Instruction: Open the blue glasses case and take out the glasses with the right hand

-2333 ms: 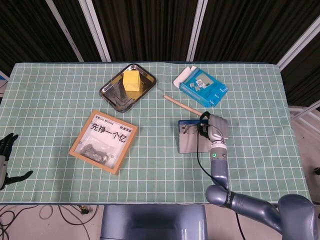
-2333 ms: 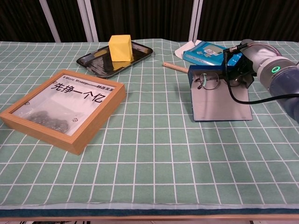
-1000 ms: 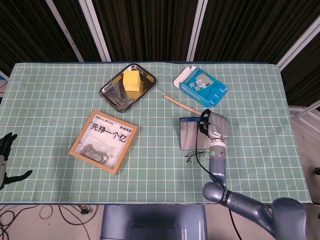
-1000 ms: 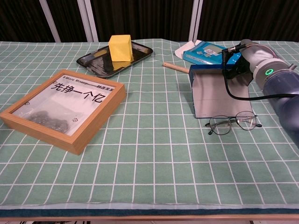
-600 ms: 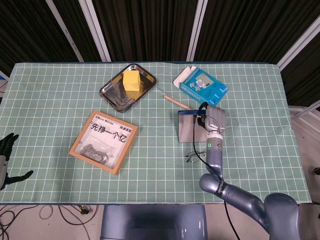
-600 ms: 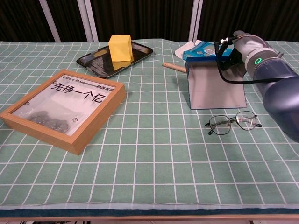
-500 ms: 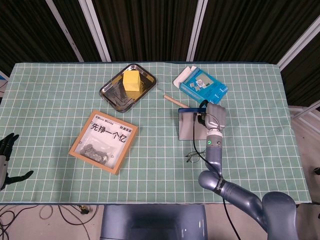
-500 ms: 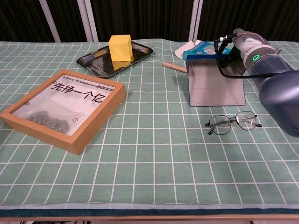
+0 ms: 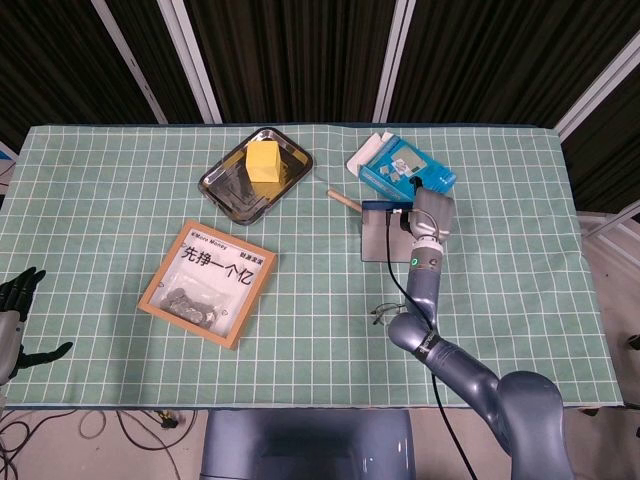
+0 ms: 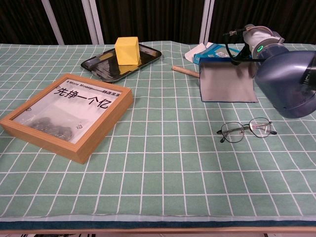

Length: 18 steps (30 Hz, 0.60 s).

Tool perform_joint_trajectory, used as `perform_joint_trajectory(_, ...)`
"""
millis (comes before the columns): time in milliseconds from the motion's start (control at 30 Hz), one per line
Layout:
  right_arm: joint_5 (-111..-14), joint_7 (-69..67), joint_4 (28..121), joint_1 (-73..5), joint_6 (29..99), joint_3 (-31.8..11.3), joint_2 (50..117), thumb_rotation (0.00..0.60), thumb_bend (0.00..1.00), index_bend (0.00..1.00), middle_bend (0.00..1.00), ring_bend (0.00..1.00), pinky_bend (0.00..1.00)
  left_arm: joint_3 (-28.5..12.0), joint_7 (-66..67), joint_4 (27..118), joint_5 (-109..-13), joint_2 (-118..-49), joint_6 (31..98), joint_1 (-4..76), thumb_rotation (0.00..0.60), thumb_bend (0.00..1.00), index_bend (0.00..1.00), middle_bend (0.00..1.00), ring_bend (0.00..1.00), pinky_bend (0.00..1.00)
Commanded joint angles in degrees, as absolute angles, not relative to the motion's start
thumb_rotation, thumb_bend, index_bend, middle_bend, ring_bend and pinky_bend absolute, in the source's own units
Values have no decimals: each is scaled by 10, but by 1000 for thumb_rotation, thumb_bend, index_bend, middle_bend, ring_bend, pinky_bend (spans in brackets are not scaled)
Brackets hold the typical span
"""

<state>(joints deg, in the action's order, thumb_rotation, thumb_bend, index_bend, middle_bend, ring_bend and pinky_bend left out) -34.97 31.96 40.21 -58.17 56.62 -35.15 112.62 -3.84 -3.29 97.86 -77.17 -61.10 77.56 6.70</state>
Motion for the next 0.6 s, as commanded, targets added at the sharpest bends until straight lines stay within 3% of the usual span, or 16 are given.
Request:
perform_joint_trajectory(33, -337, 345, 433, -566, 565, -345, 1113, 600, 311, 0, 903, 988, 1000, -37, -32, 979, -774, -611, 778, 66, 600, 42, 0, 0, 0, 0)
perform_joint_trajectory(233, -347, 351, 531, -531, 590, -329, 1071, 600, 264, 0, 895, 979, 1000, -35, -34, 980, -781, -610, 785, 63, 600, 43, 0, 0, 0, 0)
perform_joint_trajectory(367, -391, 337, 630, -489, 613, -294, 1022, 600, 264, 0, 821, 921, 970, -35, -34, 979, -784, -610, 789, 61, 600, 43, 0, 0, 0, 0)
perform_joint_trajectory(467, -436, 318, 716, -449, 633, -262, 973, 600, 264, 0, 693, 815, 848, -34, -31, 977, -785, -610, 790, 61, 600, 42, 0, 0, 0, 0)
perform_joint_trajectory(600, -482, 297, 820, -398, 654, -226, 903, 600, 263, 0, 502, 595, 613, -33, -29, 976, -786, -610, 793, 60, 600, 43, 0, 0, 0, 0)
